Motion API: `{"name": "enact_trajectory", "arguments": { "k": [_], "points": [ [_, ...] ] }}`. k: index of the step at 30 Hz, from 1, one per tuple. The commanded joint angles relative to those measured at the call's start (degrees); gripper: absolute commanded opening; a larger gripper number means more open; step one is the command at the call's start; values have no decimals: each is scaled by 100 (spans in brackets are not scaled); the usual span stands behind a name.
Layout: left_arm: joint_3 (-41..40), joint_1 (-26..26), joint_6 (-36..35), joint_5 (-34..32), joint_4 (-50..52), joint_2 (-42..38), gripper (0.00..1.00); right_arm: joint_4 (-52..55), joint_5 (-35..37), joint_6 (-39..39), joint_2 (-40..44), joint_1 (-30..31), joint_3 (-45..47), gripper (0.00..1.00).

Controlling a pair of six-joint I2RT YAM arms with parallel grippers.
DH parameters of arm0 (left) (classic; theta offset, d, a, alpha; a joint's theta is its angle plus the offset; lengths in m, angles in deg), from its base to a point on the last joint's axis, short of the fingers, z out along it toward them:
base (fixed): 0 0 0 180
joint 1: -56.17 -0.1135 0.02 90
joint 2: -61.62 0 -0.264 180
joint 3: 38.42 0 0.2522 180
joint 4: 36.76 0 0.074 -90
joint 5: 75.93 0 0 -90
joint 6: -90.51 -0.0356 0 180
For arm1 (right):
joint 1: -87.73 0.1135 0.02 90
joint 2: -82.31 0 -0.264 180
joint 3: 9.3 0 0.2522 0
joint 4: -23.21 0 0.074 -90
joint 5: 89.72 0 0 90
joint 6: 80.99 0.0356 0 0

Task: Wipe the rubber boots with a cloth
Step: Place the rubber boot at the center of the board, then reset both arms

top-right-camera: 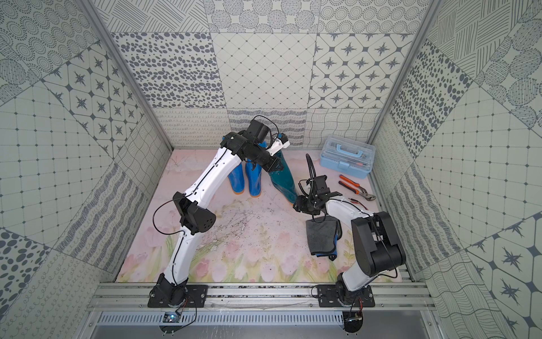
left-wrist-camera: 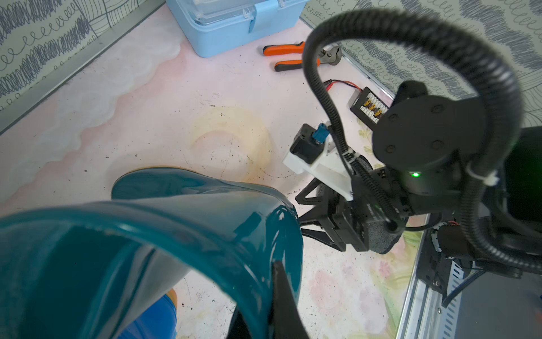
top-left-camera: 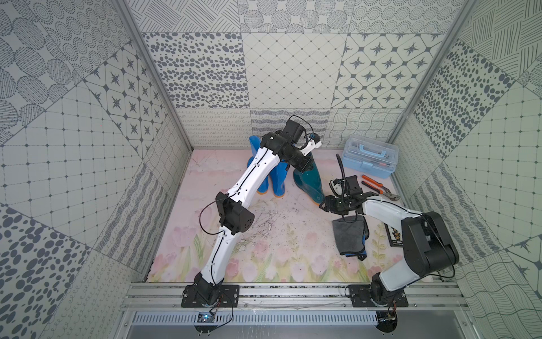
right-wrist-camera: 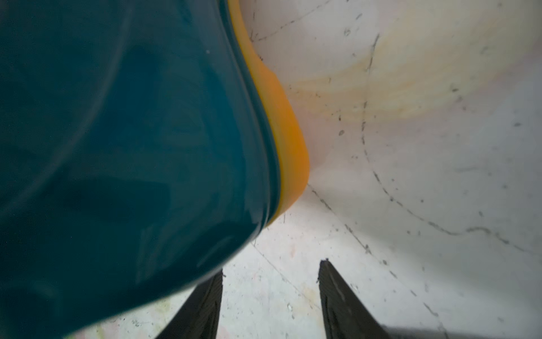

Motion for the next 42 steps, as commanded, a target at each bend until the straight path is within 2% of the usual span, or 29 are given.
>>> {"name": "enact_trajectory", "arguments": {
  "k": [1, 3, 5, 11, 15, 22, 24, 28, 33, 35, 37, 39, 42],
  "points": [
    [15, 55, 26, 42, -528, 132, 24, -482, -158, 56, -5, 7, -116, 54],
    [15, 146, 19, -79, -603, 176, 40, -478, -94, 24, 5, 8, -68, 54],
    [15, 240, 1, -149, -733, 183, 50, -423, -53, -34, 25, -1, -60, 54],
    [15, 320, 141, -235, -1015, 56, 55, -310, 36, -59, 212, -27, -41, 54],
    [15, 314, 111, -440, -964, -212, 61, -133, 296, -72, 630, -37, 38, 54],
    [-40, 315, 17, -615, -922, -818, 84, 5, 1113, 70, 2019, -308, 494, 73],
    [-99, 315, 30, -619, -941, -976, 97, 191, 1277, 86, 2316, -423, 502, 79],
    [-208, 315, 66, -621, -884, -1282, 97, 426, 1381, 3, 2905, -596, 529, 80],
    [-456, 315, 20, -1052, -721, -1877, 97, 707, 1949, -190, 3715, -622, 520, 91],
    [-735, 315, -14, -1652, -717, -2271, 97, 739, 2459, -227, 4046, -633, 543, 98],
    [-1502, 308, -175, -2490, -886, -2847, 97, 741, 2947, -240, 4307, -713, 578, 98],
    [-2617, 215, -330, -3181, -1391, -3611, 97, 590, 3252, -396, 4475, -838, 679, 98],
    [-4406, -281, -96, -3397, -2253, -4898, 97, 30, 3592, -616, 4664, -981, 998, 98]
  ]
}}
